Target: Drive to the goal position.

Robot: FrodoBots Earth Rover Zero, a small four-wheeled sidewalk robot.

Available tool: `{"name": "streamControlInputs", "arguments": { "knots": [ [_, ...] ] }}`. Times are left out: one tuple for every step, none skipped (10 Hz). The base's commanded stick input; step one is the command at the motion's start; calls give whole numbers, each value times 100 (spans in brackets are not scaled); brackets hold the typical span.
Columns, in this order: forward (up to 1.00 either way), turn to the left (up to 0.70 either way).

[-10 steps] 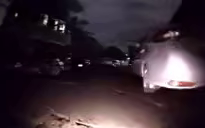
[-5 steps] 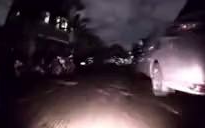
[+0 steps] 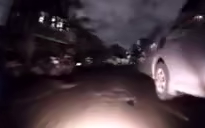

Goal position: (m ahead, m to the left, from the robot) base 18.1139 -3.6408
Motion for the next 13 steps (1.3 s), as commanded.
{"name": "streamControlInputs", "arguments": {
  "knots": [
    [50, 0],
    [50, 0],
    [50, 0],
    [50, 0],
    [50, 0],
    [56, 0],
    [66, 0],
    [78, 0],
    [85, 0],
    [85, 0],
    [88, 0],
    [100, 0],
    [100, 0]
  ]
}}
